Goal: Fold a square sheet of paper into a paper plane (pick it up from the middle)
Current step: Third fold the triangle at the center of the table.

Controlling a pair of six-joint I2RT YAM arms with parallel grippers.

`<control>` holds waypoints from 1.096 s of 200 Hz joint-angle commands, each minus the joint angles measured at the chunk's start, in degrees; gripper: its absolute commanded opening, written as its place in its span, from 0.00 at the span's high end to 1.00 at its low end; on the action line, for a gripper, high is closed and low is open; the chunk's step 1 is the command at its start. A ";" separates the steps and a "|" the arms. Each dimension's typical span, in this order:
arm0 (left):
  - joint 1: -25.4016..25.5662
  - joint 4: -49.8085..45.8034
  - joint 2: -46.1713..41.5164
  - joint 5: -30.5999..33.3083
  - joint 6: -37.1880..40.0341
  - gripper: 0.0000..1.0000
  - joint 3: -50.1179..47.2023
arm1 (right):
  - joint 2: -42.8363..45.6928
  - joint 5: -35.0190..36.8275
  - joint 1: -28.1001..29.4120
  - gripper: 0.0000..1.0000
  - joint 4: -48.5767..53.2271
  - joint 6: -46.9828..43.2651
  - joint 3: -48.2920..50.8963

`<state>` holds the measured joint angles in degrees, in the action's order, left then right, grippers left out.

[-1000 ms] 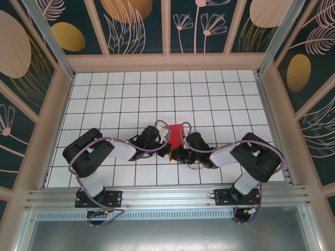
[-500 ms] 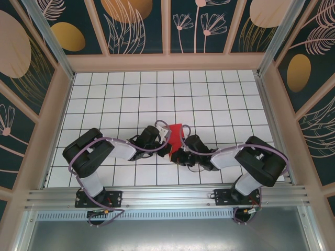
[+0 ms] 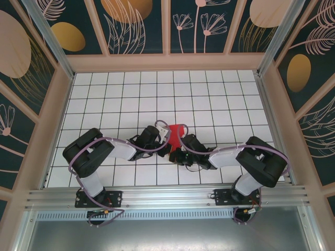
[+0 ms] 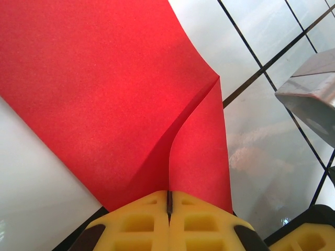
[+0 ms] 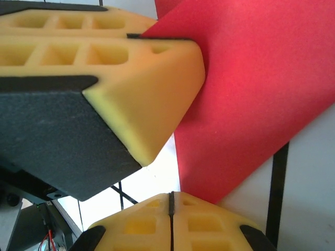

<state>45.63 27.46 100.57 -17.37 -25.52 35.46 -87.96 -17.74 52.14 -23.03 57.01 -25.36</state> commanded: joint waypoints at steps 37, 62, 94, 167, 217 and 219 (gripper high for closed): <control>-0.46 -5.75 2.26 1.63 0.82 0.97 -0.66 | -3.45 1.74 0.59 0.93 3.92 1.07 -0.46; -0.46 -5.84 2.01 1.72 0.86 0.97 -0.94 | 1.95 3.12 -0.01 0.93 6.30 -0.57 -1.19; -0.47 -5.80 2.08 1.64 0.78 0.97 -1.01 | 10.30 3.11 -7.19 0.92 7.14 -3.68 0.29; -0.46 -6.17 2.87 1.50 0.65 0.97 -0.26 | 2.83 -6.37 -19.19 0.92 1.24 -9.67 -1.53; -0.45 -6.94 3.13 1.28 0.86 0.97 0.20 | -1.67 -4.90 -19.80 0.92 5.83 -11.61 -3.44; -0.45 -6.93 3.09 1.28 0.96 0.97 0.24 | -1.42 -4.82 -19.80 0.92 6.05 -11.65 -3.50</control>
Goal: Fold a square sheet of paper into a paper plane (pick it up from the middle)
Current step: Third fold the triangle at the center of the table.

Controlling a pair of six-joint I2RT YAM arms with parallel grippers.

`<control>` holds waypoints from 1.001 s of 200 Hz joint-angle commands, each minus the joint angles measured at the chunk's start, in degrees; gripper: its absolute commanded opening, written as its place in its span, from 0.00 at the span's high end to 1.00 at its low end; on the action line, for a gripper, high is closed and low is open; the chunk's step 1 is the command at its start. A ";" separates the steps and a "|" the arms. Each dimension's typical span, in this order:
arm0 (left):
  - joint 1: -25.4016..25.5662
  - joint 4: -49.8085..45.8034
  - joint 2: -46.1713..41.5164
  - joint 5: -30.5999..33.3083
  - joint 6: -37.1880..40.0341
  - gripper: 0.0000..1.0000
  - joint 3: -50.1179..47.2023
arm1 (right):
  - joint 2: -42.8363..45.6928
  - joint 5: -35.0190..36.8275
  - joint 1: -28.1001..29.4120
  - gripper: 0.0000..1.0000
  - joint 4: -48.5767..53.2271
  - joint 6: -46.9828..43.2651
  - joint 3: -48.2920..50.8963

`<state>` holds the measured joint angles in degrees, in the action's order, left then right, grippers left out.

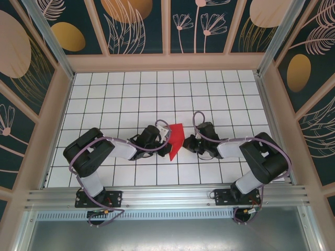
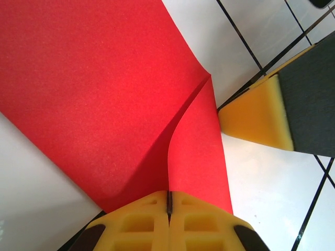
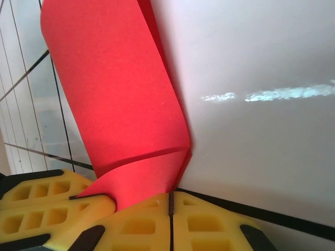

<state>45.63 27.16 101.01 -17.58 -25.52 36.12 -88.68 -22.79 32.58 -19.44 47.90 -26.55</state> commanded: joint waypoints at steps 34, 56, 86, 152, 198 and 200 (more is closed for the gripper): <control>-0.46 -7.07 2.70 1.76 1.17 0.97 -0.35 | 3.51 0.62 -0.23 0.92 4.06 -3.31 -3.84; -0.46 -7.45 2.65 1.91 1.17 0.97 -0.06 | 3.25 -0.23 -0.21 0.92 4.07 -3.62 -5.33; -0.50 -7.58 2.52 1.94 1.17 0.97 -0.03 | 2.73 0.32 -0.28 0.91 2.31 -2.68 -5.06; -0.45 -8.60 2.54 2.15 1.95 0.98 0.44 | -3.43 2.51 -0.94 0.92 5.74 -3.32 -4.75; -0.45 -8.77 2.44 2.14 2.16 0.97 0.62 | -1.73 -1.28 -0.91 0.91 4.67 -5.10 -8.07; -0.45 -8.72 2.48 1.99 2.12 0.97 0.68 | -2.01 -1.29 -0.93 0.91 4.56 -5.10 -8.15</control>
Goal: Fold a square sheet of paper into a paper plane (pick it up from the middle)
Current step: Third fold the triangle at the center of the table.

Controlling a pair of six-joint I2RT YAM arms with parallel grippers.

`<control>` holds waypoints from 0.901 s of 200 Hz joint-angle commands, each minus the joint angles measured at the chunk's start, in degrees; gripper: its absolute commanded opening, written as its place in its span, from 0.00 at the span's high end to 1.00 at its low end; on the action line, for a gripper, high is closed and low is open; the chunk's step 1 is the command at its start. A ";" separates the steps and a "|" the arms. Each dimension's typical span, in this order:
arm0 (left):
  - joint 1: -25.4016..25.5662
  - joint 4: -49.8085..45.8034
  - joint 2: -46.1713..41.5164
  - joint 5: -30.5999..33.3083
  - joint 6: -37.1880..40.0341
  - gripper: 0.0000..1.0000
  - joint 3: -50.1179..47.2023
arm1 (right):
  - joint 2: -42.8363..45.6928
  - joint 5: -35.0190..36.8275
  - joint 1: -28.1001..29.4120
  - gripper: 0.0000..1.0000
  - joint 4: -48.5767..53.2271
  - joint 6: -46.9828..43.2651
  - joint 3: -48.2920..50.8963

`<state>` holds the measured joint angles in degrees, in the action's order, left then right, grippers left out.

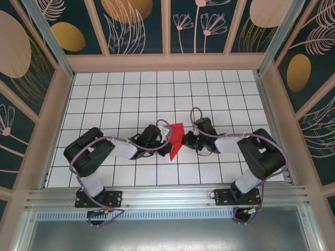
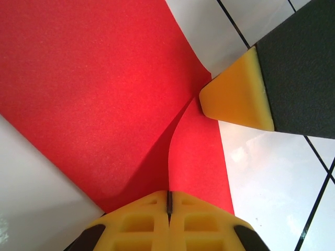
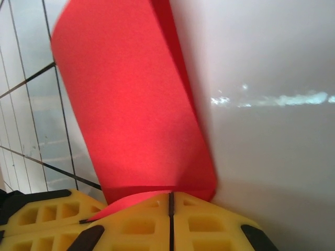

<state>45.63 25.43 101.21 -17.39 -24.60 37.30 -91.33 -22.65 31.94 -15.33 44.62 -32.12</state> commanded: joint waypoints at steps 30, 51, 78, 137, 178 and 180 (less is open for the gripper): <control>-0.46 -6.94 1.64 1.72 0.72 0.96 -0.32 | -4.50 -0.38 -0.25 0.91 -0.68 -1.69 -1.78; -0.45 -7.13 0.37 1.57 -0.03 0.92 -0.30 | -6.88 0.13 -0.25 0.92 -1.39 -1.63 -1.13; -0.47 -8.64 -3.51 2.34 -1.13 0.75 0.19 | -6.41 1.00 -0.30 0.92 -0.42 -2.32 -1.06; -0.46 -13.57 -14.18 6.43 -4.52 0.68 3.28 | -5.44 0.94 -0.30 0.92 1.26 -3.42 -2.07; -0.46 -8.83 -12.82 -0.89 -8.82 0.88 4.15 | -5.53 0.73 -0.27 0.92 1.25 -3.45 -2.15; -0.52 -8.51 -12.51 -1.25 -8.96 0.88 4.16 | -5.55 0.76 -0.30 0.92 1.27 -3.46 -2.16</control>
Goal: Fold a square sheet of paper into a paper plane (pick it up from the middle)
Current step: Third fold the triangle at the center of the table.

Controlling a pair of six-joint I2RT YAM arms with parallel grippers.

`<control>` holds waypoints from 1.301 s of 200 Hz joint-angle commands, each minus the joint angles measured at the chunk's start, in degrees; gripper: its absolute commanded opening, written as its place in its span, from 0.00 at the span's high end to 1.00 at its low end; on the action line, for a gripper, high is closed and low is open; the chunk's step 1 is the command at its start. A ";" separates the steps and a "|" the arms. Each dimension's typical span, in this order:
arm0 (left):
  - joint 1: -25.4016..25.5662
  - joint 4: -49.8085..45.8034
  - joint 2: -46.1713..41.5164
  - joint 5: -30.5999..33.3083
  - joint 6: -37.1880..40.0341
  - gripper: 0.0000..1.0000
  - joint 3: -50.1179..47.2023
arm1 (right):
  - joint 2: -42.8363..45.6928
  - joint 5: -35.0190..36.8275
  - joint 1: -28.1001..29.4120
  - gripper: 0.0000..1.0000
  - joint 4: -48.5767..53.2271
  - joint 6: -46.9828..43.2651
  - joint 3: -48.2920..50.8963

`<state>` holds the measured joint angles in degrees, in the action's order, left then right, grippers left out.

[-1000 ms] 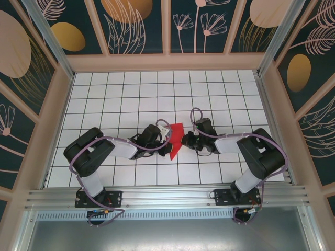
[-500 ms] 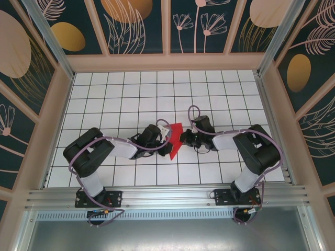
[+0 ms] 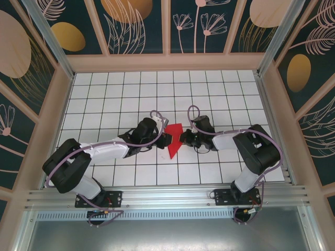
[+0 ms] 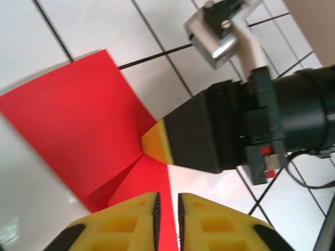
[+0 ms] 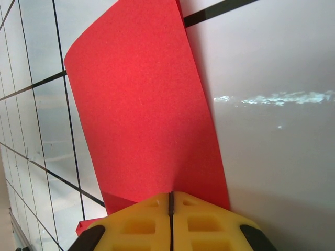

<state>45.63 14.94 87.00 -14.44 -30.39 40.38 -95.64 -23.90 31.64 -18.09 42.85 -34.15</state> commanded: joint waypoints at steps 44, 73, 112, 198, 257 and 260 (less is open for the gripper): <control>-0.45 3.83 8.91 -3.86 -4.94 0.98 1.28 | -1.04 2.03 0.07 0.92 4.50 -2.03 -0.30; -0.45 2.30 13.32 0.38 -5.12 1.00 1.78 | -0.48 1.91 0.00 0.92 5.15 -2.35 -0.46; -0.46 0.61 15.76 4.20 -5.14 1.00 0.55 | 2.94 1.00 0.05 0.91 6.43 -2.78 -1.52; -0.45 0.49 15.48 3.44 -4.06 1.00 -1.18 | 5.25 2.62 3.29 0.90 5.01 0.89 0.01; -0.50 -0.03 15.61 3.49 -3.98 1.00 -1.19 | 1.94 5.18 3.23 0.90 5.16 0.92 1.56; -0.46 -0.10 15.62 3.53 -3.97 1.00 -1.18 | 2.14 5.16 3.23 0.90 5.23 0.92 1.60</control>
<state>45.65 18.74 100.88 -13.41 -35.00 40.69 -92.62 -20.84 34.72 -13.76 43.81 -33.43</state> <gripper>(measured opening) 0.043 0.097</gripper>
